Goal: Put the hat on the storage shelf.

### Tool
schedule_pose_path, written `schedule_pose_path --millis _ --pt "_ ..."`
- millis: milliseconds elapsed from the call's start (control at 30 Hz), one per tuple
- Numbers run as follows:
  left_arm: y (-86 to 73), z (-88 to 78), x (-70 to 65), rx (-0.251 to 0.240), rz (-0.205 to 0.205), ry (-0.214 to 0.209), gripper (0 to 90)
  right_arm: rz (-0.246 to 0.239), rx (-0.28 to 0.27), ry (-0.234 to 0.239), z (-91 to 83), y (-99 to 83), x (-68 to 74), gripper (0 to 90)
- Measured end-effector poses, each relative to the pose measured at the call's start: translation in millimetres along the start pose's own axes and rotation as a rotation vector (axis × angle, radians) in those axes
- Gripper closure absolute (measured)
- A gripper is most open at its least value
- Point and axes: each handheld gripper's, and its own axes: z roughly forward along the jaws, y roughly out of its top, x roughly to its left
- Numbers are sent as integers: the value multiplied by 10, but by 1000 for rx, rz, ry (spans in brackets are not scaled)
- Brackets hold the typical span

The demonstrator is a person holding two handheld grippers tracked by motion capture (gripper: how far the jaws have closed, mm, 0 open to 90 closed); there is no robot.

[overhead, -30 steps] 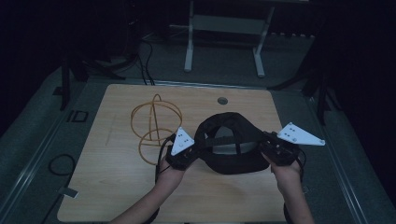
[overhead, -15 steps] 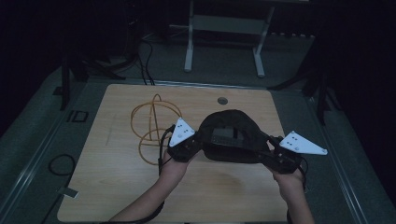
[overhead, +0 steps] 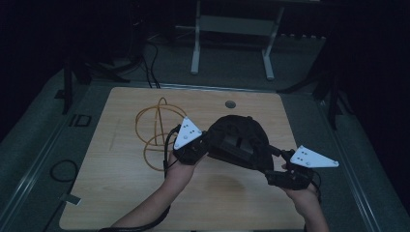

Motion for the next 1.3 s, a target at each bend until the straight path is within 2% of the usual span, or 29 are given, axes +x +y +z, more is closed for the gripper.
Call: schedule_pose_path --millis 133,167,367,467,600,667,700,767,800,900,1000,1167,1300 --pt "15 -8 -1 -5 -6 -18 890 -33 45 16 -25 -82 43 253" --pt "18 -16 -2 -10 3 -10 890 -40 49 17 -38 -101 53 253" --pt "55 -62 18 -29 -13 -34 890 -50 66 53 -178 -196 44 251" --pt "54 -80 38 -31 -13 -52 890 -59 66 80 -293 -204 17 257" --pt "16 -90 74 -23 -18 -47 890 -75 45 100 -459 -163 -18 287" --pt "-14 -90 93 -20 -18 -65 890 -85 32 110 -535 -139 -37 290" --pt "-29 -90 97 -22 -22 -81 890 -89 29 105 -570 -125 -46 296" --pt "-54 -94 98 -21 -2 -114 889 -102 27 83 -618 -92 -74 310" --pt "-64 -96 101 -20 -1 -143 889 -107 29 73 -633 -74 -91 312" --pt "-90 -88 114 9 10 -210 888 -120 26 67 -647 -5 -143 329" --pt "-132 -93 120 31 48 -258 889 -135 22 78 -619 85 -163 338" --pt "-175 -117 107 53 112 -322 889 -193 21 135 -514 252 -101 362" --pt "-168 -145 132 49 115 -365 888 -244 47 198 -384 359 4 384"
